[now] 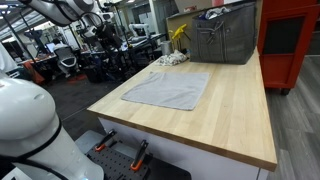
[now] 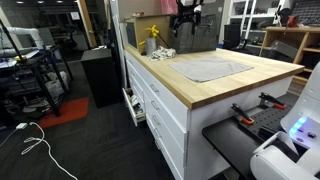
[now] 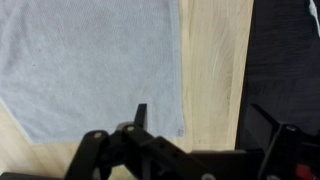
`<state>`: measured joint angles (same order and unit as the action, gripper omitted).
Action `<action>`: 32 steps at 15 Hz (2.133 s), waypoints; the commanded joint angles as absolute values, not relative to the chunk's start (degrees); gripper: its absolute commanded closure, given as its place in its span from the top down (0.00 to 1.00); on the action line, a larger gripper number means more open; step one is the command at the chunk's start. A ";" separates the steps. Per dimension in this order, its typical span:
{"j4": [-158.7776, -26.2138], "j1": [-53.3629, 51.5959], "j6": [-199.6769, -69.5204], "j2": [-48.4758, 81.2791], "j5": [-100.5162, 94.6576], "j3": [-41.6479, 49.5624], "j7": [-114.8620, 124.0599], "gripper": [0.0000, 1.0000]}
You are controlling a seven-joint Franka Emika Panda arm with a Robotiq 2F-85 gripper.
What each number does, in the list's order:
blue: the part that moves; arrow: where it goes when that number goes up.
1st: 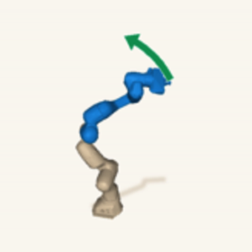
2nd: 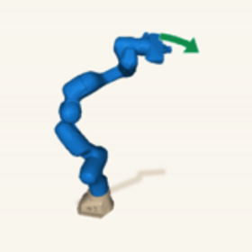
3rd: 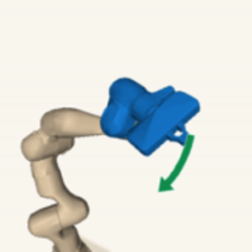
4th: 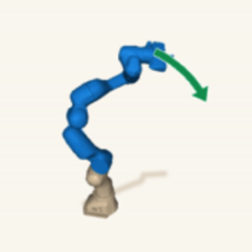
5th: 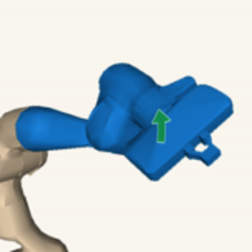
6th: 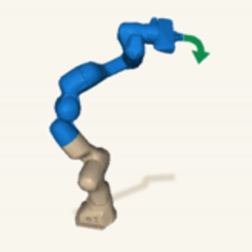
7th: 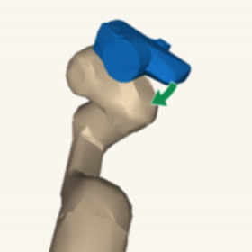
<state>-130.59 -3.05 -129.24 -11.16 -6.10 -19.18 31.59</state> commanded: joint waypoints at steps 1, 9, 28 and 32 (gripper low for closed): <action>-124.39 -4.89 -127.58 -4.51 -10.68 -18.70 35.64 1.00; -116.45 -9.73 -126.11 4.77 -14.97 -15.29 37.99 1.00; -110.85 -14.39 -125.44 12.32 -12.67 -10.20 36.33 1.00; -107.80 -15.23 -124.61 15.28 -13.30 -9.54 37.13 1.00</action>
<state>-111.21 -14.00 -125.76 12.72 -13.46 -10.70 36.42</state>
